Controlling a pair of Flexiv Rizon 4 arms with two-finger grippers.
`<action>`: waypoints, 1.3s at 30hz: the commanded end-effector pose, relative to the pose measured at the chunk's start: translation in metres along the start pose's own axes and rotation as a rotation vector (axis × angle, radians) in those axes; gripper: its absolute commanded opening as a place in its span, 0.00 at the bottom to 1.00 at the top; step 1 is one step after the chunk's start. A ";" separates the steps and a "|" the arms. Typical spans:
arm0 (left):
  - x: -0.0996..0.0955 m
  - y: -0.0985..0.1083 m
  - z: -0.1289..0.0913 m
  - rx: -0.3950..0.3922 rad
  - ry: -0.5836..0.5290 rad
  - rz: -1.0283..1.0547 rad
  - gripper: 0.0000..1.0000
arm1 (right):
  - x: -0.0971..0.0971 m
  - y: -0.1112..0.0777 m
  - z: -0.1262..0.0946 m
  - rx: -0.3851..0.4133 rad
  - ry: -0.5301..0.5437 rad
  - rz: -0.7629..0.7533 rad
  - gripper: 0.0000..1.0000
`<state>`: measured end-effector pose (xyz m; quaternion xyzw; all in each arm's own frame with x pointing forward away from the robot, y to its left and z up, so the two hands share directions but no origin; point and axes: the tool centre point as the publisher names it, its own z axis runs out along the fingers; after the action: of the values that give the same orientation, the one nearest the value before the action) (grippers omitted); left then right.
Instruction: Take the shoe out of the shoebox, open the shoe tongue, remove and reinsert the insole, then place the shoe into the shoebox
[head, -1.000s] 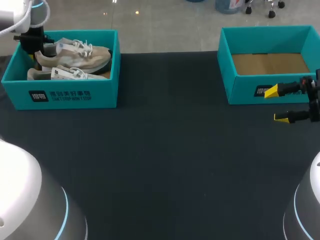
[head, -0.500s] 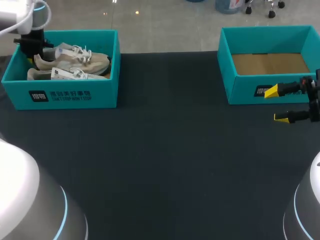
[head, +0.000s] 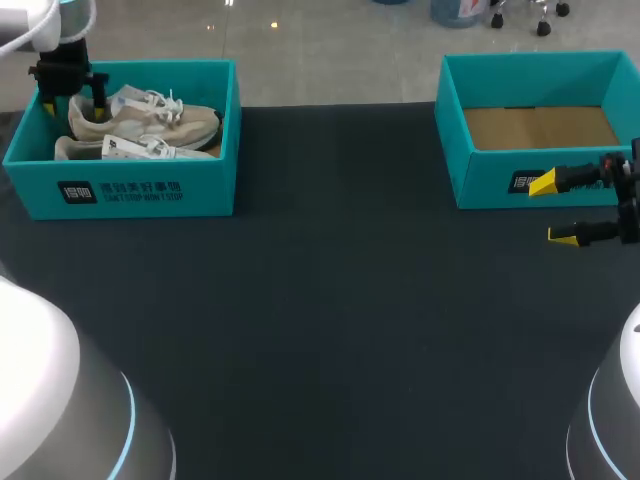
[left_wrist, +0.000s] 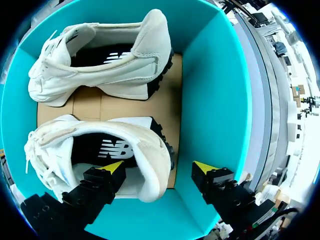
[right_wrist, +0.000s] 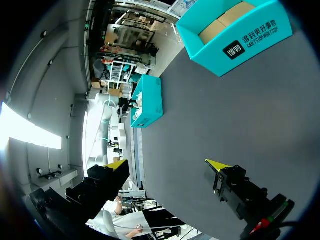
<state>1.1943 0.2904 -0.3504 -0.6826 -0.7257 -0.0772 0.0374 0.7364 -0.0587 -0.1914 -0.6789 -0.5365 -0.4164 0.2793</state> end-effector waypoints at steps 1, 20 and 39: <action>-0.001 -0.019 -0.030 -0.019 -0.021 -0.014 1.00 | 0.001 -0.001 0.000 -0.001 -0.005 0.001 1.00; -0.005 -0.062 -0.092 -0.023 -0.021 -0.011 1.00 | 0.001 -0.001 0.000 -0.001 -0.005 0.001 1.00; 0.006 -0.101 -0.096 -0.045 -0.016 0.057 0.86 | 0.001 -0.001 0.000 -0.001 -0.005 0.001 1.00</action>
<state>1.1054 0.2728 -0.2647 -0.7045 -0.7052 -0.0711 0.0351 0.7363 -0.0587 -0.1913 -0.6789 -0.5365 -0.4163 0.2793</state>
